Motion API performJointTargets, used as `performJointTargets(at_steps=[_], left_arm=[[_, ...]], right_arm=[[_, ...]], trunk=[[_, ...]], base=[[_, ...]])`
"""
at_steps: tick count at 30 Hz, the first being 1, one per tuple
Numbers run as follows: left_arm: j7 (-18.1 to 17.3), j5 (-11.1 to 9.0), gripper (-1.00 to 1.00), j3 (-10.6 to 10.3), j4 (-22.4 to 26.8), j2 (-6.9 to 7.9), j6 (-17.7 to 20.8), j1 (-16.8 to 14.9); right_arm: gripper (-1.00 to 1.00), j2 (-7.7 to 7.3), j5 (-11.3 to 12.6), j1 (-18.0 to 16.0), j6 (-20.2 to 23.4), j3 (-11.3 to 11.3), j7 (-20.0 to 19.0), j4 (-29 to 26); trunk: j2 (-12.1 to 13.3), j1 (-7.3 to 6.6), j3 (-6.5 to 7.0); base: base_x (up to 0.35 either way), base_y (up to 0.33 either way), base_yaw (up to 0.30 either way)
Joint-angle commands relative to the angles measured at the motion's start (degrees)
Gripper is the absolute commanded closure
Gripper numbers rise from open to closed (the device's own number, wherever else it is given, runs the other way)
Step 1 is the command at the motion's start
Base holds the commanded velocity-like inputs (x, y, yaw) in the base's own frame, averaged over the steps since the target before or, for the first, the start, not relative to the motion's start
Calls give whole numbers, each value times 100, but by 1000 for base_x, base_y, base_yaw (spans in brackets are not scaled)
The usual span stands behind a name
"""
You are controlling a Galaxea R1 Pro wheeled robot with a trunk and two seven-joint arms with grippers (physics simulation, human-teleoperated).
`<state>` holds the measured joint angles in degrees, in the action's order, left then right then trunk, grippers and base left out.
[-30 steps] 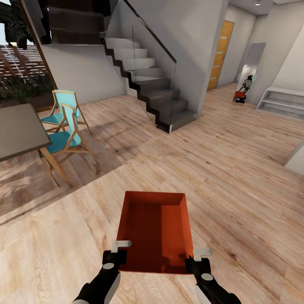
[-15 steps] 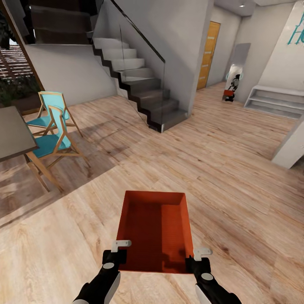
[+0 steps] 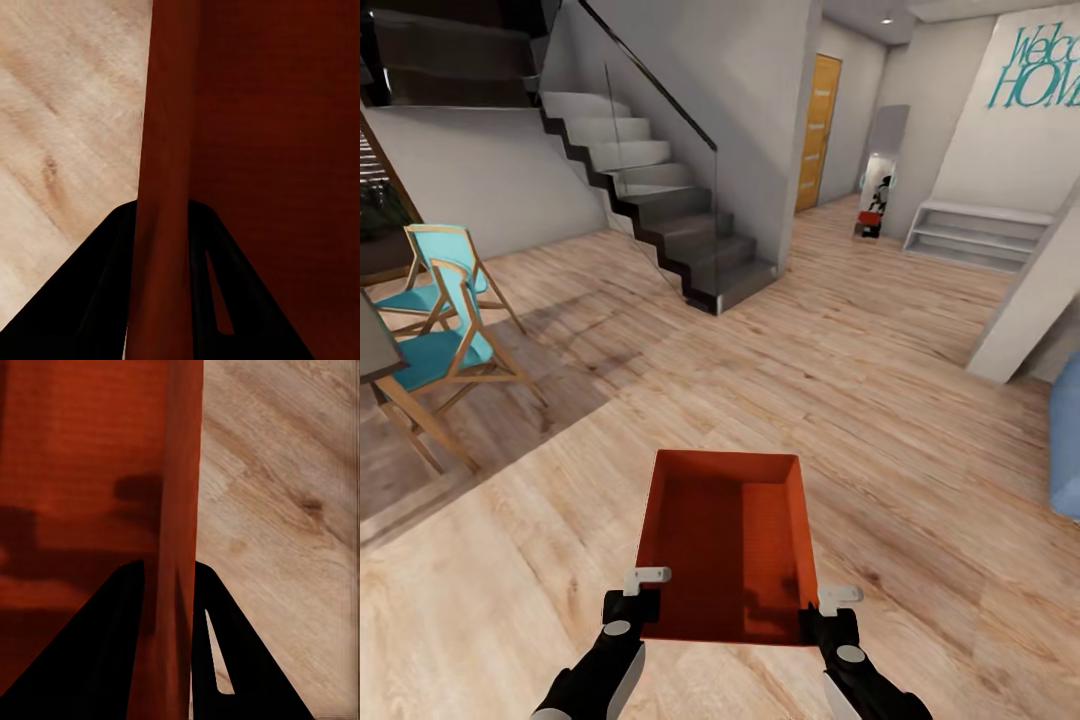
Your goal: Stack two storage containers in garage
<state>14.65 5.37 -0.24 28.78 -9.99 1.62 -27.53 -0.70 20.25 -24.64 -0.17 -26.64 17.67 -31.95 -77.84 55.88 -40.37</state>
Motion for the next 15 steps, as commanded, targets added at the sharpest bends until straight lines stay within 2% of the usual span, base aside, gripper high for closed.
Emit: performJointTargets(at_steps=[1, 15], left_arm=[[59, 43, 100, -38, -265, -1, 23, 2], [61, 45, 100, -38, -268, -1, 23, 2]], right_arm=[[100, -213, -22, -14, -9, -21, 35, -180], [100, -216, -21, -14, -9, -17, 35, -180]], trunk=[[-3, 0, -2], [-3, 0, 27]], base=[[0, 0, -269], [0, 0, -270]])
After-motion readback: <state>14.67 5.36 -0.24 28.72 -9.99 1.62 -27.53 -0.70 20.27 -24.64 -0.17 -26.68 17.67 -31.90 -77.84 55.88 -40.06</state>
